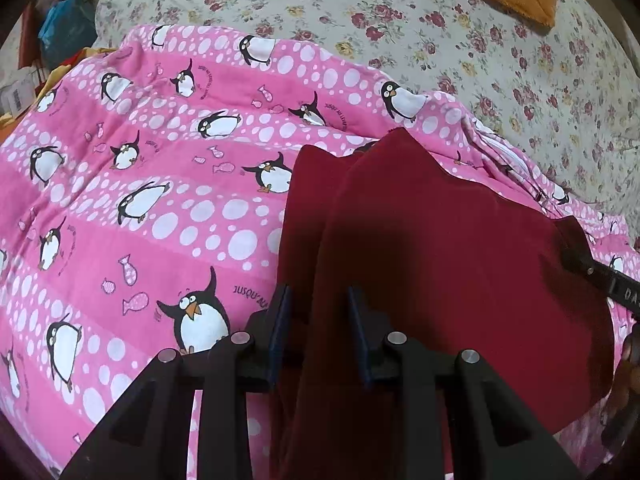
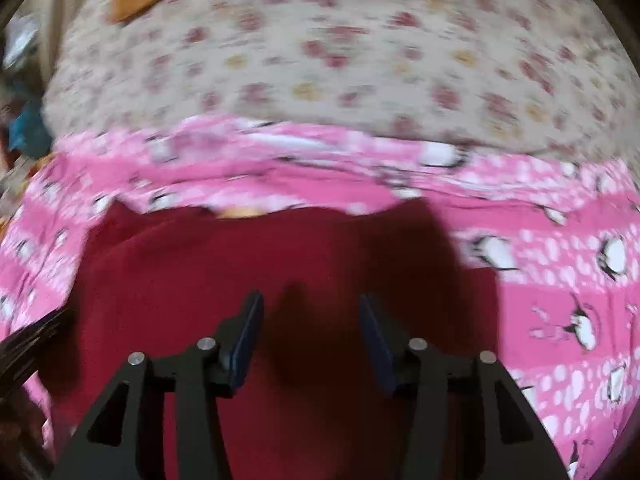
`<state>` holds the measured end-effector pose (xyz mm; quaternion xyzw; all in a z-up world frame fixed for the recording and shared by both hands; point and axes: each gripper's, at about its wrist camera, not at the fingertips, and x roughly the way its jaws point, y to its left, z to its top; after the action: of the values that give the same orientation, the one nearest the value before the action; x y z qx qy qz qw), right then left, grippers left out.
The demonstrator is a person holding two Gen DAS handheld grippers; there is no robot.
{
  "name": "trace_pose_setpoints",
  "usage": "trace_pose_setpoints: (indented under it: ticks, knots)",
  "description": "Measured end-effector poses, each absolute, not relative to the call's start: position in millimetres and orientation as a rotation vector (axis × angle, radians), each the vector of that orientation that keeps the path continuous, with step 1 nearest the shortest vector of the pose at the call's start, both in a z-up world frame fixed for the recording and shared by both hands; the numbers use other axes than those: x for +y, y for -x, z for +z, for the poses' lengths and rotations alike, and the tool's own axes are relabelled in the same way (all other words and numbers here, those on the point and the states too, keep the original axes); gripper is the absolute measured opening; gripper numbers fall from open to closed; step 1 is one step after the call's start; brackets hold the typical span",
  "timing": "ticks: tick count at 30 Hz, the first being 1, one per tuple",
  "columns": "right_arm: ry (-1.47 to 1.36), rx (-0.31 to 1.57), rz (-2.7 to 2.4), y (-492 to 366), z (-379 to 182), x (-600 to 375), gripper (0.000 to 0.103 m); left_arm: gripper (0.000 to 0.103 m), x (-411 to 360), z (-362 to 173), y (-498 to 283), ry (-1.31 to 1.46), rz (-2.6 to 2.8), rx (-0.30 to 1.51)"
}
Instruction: Fold small clothes
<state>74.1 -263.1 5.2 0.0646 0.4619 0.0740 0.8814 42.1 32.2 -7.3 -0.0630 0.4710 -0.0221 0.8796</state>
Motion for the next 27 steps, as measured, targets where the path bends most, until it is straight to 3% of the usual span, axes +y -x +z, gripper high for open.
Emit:
trace_pose_setpoints:
  ticks: [15, 27]
  knots:
    - [-0.037, 1.019, 0.358, -120.5, -17.9, -138.1, 0.052, 0.008, 32.8, -6.9, -42.8, 0.155, -0.065, 0.997]
    - [-0.083, 1.007, 0.310, -146.7, -33.0, -130.5, 0.056, 0.017, 40.8, -11.1, -49.5, 0.220, -0.071, 1.015]
